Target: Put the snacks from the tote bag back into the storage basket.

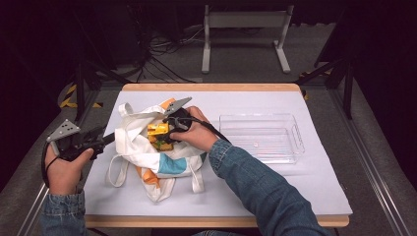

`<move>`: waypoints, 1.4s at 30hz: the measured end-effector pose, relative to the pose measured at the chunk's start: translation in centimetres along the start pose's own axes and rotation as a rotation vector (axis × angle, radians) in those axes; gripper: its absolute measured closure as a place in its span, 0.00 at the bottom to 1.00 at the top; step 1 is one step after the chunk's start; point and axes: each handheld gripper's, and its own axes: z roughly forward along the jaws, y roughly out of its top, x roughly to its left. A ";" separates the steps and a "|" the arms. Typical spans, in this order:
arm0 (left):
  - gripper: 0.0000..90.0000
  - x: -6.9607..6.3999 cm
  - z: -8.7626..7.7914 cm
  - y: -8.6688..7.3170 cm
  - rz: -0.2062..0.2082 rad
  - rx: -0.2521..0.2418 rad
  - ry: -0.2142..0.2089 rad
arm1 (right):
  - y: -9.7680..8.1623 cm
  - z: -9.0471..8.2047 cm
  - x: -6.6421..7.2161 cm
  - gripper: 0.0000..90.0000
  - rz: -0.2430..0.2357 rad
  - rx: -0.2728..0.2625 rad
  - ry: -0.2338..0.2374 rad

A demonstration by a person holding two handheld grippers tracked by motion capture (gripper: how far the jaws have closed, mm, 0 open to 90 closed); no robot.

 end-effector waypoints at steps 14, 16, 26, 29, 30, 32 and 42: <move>0.49 -0.1 0.1 0.0 0.007 0.001 -0.005 | 0.5 -0.7 0.4 0.56 -0.101 0.061 0.025; 0.49 -0.1 0.1 0.0 0.004 0.000 -0.006 | 0.5 -0.7 0.3 0.56 -0.104 0.063 0.027; 0.49 0.0 -0.1 0.0 0.001 -0.005 -0.005 | 1.2 -1.2 0.5 0.57 -0.138 0.060 0.035; 0.49 0.0 -0.1 0.0 0.001 -0.005 -0.005 | 1.7 -1.7 0.7 0.57 -0.145 0.048 0.035; 0.49 0.0 -0.1 0.0 0.001 -0.006 -0.006 | 1.8 -1.9 0.8 0.57 -0.149 0.045 0.034; 0.49 -0.1 0.0 0.0 0.001 -0.004 -0.004 | 2.0 -2.2 0.9 0.57 -0.156 0.040 0.034; 0.48 -0.1 0.1 0.1 0.005 -0.005 -0.003 | 3.5 -4.4 1.1 0.57 -0.174 -0.002 0.037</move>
